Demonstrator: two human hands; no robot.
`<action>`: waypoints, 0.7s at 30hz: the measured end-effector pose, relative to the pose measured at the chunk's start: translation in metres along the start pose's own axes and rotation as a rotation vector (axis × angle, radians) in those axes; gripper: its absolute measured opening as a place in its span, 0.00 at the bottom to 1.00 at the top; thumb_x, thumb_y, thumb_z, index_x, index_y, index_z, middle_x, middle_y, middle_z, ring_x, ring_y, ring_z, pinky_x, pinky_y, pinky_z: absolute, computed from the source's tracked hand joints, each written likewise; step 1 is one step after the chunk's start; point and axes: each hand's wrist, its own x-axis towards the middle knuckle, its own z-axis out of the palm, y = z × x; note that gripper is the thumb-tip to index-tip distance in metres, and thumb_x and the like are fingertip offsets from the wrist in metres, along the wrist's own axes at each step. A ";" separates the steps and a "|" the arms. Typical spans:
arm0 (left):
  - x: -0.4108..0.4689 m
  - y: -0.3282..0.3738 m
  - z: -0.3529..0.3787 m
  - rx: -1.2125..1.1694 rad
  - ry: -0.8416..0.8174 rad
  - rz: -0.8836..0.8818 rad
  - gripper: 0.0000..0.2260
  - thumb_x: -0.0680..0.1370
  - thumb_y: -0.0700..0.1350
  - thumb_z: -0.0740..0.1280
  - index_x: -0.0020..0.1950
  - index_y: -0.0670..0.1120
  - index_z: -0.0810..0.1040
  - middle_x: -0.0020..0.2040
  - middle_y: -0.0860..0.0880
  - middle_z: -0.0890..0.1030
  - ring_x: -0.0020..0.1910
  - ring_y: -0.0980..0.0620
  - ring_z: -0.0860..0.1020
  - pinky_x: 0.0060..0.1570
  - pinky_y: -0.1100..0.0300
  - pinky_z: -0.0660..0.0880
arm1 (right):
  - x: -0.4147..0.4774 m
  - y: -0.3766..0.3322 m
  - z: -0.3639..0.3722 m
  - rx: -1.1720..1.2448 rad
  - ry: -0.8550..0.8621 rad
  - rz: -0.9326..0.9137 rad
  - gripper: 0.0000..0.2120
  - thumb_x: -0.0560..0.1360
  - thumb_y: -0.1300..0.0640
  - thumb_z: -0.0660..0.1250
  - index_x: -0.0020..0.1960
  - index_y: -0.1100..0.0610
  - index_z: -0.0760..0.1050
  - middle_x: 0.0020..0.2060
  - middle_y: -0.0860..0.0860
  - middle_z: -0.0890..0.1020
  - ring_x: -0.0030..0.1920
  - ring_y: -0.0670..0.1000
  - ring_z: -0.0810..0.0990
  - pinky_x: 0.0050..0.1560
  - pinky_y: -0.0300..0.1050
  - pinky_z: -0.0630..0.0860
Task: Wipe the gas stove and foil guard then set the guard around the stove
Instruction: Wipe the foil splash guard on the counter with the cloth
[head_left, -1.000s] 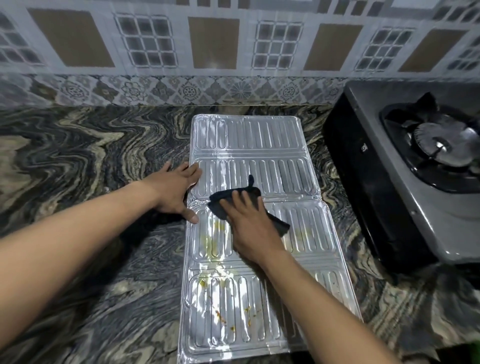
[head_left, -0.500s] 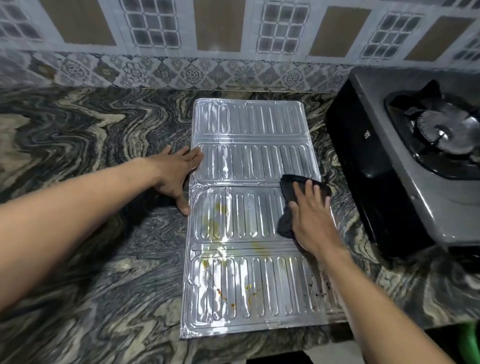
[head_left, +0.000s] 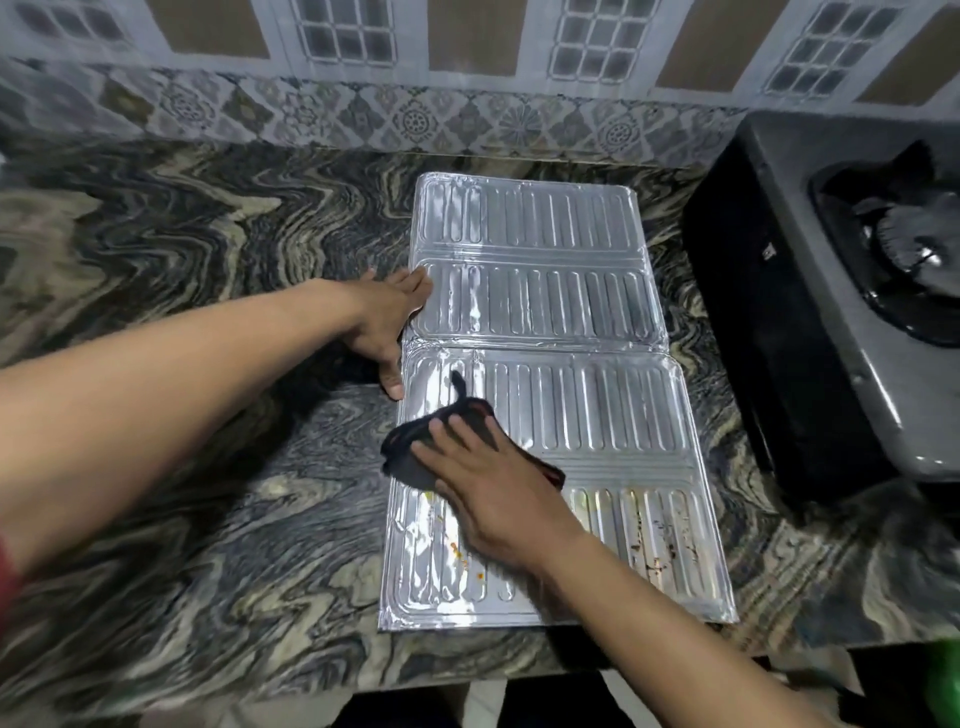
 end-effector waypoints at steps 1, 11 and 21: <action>-0.001 0.000 -0.001 0.002 -0.003 0.001 0.73 0.53 0.68 0.79 0.79 0.45 0.32 0.80 0.47 0.32 0.79 0.48 0.36 0.77 0.41 0.41 | -0.007 0.000 0.002 0.000 -0.013 -0.021 0.23 0.84 0.51 0.51 0.78 0.51 0.60 0.78 0.53 0.61 0.79 0.55 0.55 0.77 0.53 0.39; -0.009 0.003 0.003 -0.054 0.000 -0.083 0.73 0.53 0.69 0.78 0.78 0.46 0.31 0.80 0.48 0.32 0.79 0.47 0.36 0.76 0.39 0.42 | -0.041 0.067 -0.014 -0.029 0.088 0.344 0.25 0.84 0.48 0.43 0.81 0.49 0.51 0.80 0.50 0.52 0.80 0.50 0.45 0.78 0.53 0.40; -0.051 0.045 0.055 -0.175 0.100 -0.003 0.58 0.66 0.65 0.75 0.81 0.50 0.38 0.81 0.48 0.36 0.80 0.50 0.39 0.76 0.41 0.41 | -0.040 0.067 -0.010 -0.005 0.101 0.391 0.25 0.85 0.50 0.43 0.81 0.51 0.48 0.80 0.53 0.51 0.80 0.53 0.45 0.78 0.58 0.43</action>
